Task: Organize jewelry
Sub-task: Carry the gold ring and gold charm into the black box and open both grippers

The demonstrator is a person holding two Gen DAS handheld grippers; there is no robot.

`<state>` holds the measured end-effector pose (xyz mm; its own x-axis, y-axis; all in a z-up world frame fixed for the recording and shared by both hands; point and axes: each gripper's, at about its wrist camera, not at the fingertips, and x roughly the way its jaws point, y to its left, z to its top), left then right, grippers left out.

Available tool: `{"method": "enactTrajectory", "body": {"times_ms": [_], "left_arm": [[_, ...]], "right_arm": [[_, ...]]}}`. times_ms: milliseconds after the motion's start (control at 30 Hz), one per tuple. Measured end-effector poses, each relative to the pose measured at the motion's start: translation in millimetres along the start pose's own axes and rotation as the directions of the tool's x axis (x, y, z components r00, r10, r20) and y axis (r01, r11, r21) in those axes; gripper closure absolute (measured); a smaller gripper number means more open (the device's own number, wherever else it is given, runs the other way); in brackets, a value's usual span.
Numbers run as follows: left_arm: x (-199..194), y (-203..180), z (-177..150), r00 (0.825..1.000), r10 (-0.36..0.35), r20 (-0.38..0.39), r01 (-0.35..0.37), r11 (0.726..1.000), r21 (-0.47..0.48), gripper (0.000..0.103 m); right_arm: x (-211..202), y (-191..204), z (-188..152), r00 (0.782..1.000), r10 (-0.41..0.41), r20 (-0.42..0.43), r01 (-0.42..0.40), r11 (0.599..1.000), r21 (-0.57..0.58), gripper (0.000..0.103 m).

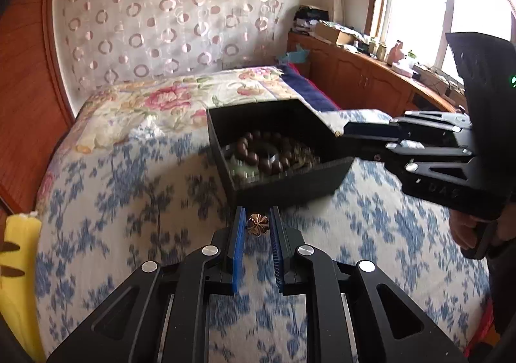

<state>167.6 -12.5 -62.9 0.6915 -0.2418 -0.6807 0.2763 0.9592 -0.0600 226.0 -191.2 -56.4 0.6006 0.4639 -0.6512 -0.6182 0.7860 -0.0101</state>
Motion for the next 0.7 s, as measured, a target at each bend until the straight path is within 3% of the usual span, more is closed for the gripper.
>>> {"method": "enactTrajectory", "body": {"times_ms": [300,400,700], "left_arm": [[18,0,32,1.000,0.000,0.017,0.000,1.000,0.014,0.089],[24,-1,39,1.000,-0.004,0.017,0.004,1.000,0.018,0.089],[50,-2,62,1.000,0.001,0.012,-0.001,1.000,0.017,0.089]], "right_arm": [[22,-18,10,1.000,0.015,-0.009,-0.015,1.000,0.027,0.077],[26,-22,11,1.000,0.012,-0.011,-0.011,0.999,0.035,0.063],[23,-41,9,1.000,-0.013,-0.003,0.013,0.997,0.079,0.063]]}}
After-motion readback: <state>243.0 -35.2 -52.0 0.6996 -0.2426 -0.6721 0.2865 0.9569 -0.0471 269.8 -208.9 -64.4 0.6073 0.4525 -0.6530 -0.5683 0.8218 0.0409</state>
